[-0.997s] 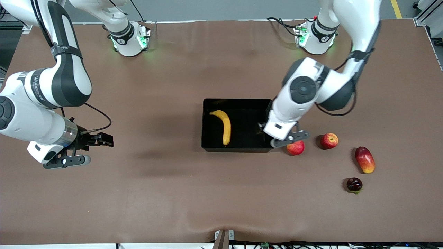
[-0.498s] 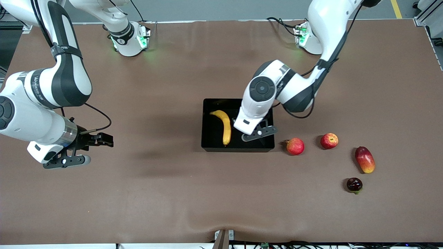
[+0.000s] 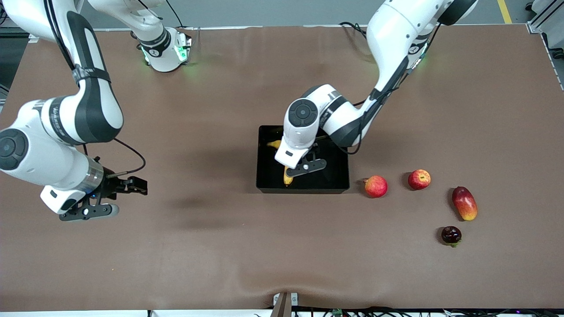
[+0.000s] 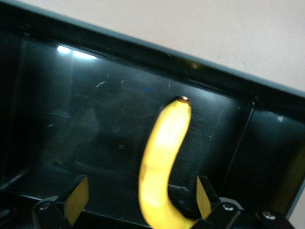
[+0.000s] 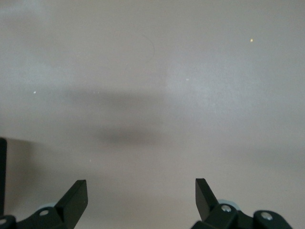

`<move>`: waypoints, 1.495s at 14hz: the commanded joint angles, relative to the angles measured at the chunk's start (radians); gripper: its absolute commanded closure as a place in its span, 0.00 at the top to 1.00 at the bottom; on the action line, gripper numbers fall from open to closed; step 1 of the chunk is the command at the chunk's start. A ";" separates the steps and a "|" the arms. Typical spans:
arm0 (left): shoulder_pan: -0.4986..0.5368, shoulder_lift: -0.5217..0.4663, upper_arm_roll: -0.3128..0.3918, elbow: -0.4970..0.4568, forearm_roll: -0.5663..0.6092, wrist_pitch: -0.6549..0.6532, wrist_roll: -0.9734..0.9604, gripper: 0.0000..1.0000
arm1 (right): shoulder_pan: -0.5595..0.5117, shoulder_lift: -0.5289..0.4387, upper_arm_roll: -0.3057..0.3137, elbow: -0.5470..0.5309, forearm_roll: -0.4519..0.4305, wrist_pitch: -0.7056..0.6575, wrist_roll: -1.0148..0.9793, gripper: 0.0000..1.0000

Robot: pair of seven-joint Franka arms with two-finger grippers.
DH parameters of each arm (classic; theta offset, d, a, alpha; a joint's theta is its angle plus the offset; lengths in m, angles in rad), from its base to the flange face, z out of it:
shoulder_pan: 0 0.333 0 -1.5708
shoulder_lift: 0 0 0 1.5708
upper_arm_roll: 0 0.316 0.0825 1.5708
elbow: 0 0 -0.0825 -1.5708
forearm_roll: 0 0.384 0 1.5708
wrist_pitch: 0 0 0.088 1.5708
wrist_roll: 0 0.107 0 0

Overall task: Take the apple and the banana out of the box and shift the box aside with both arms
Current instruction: 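Close the left gripper on the yellow banana inside the box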

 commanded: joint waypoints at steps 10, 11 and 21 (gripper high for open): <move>-0.155 0.199 0.124 0.105 0.024 0.160 -0.093 1.00 | 0.026 0.038 0.004 0.011 0.007 0.090 0.004 1.00; -0.168 0.213 0.131 0.117 0.024 0.160 -0.095 1.00 | 0.028 0.038 0.004 0.011 0.007 0.089 0.004 1.00; -0.168 0.189 0.139 0.119 0.072 0.133 -0.075 0.00 | 0.084 -0.003 0.009 0.016 0.011 0.005 0.162 1.00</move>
